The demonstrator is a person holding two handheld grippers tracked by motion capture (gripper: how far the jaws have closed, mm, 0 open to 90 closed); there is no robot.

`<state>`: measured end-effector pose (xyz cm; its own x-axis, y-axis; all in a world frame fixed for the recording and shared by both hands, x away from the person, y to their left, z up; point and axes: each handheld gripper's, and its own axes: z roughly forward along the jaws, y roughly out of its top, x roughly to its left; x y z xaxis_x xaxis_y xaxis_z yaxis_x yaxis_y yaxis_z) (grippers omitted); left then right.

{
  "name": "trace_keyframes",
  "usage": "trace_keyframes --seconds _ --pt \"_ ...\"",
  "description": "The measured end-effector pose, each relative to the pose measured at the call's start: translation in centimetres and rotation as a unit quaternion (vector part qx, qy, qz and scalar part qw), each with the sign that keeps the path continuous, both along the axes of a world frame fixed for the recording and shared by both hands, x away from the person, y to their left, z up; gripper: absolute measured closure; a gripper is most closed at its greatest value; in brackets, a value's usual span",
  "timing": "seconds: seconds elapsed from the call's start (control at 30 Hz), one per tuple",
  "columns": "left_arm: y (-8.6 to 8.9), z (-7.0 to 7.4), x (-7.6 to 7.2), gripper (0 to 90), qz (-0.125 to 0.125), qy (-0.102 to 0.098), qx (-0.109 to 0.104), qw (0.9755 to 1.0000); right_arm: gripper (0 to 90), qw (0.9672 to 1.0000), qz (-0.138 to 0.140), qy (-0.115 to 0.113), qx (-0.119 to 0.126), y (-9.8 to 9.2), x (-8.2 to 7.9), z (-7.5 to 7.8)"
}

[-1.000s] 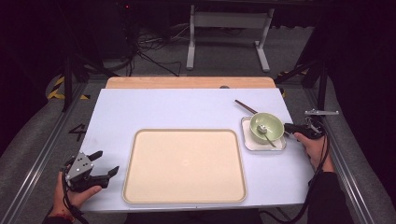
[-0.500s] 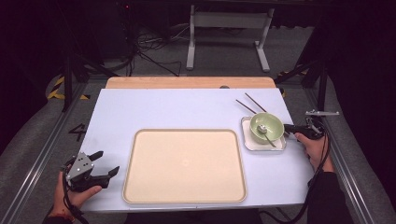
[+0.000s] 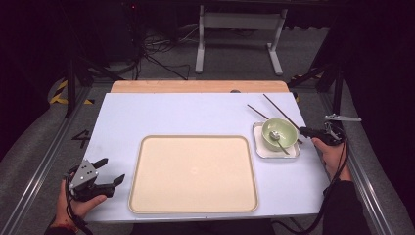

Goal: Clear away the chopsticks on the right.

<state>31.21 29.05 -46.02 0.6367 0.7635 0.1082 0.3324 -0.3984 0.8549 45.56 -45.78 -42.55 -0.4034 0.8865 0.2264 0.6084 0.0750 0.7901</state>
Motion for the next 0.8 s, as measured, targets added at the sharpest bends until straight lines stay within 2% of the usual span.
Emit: trace_keyframes --seconds 0.13,0.3,0.57,0.8 --pt "0.0 0.0 -0.1 19.0 -0.001 -0.001 -0.002 1.0000 84.9 0.9996 -0.006 -0.028 0.004 0.3 -0.7 1.5" --pt "0.0 0.0 -0.1 18.9 -0.001 -0.001 -0.001 1.0000 84.9 0.9990 0.000 -0.045 0.005 1.0 -1.3 2.7" --pt "0.1 0.1 -0.1 18.9 0.001 -0.003 -0.003 1.0000 84.9 0.9977 0.019 -0.065 0.004 2.5 -2.0 4.1" --pt "0.2 0.0 -0.1 18.8 -0.001 0.001 0.001 1.0000 84.9 0.9961 0.045 -0.076 0.001 4.8 -3.0 5.6"
